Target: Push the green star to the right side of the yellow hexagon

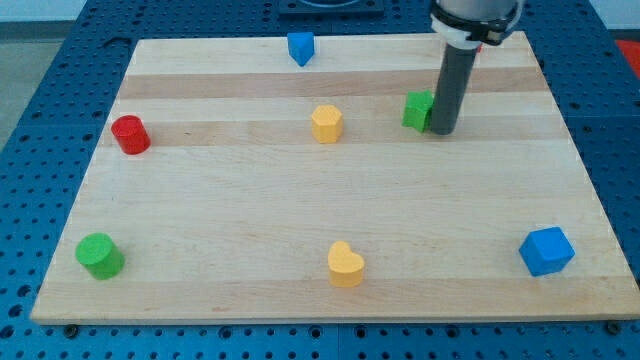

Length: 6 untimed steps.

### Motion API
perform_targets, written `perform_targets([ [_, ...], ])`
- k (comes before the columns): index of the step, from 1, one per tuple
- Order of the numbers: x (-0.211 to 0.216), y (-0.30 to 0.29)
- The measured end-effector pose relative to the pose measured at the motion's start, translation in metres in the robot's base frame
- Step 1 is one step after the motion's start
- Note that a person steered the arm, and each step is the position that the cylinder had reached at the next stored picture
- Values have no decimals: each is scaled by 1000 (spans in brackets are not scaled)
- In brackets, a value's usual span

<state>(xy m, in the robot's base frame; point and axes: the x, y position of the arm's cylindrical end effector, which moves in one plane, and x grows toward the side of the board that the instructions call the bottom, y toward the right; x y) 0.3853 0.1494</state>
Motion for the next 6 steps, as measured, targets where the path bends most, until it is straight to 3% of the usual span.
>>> perform_targets([
  [2,-20,87],
  [6,-32,-65],
])
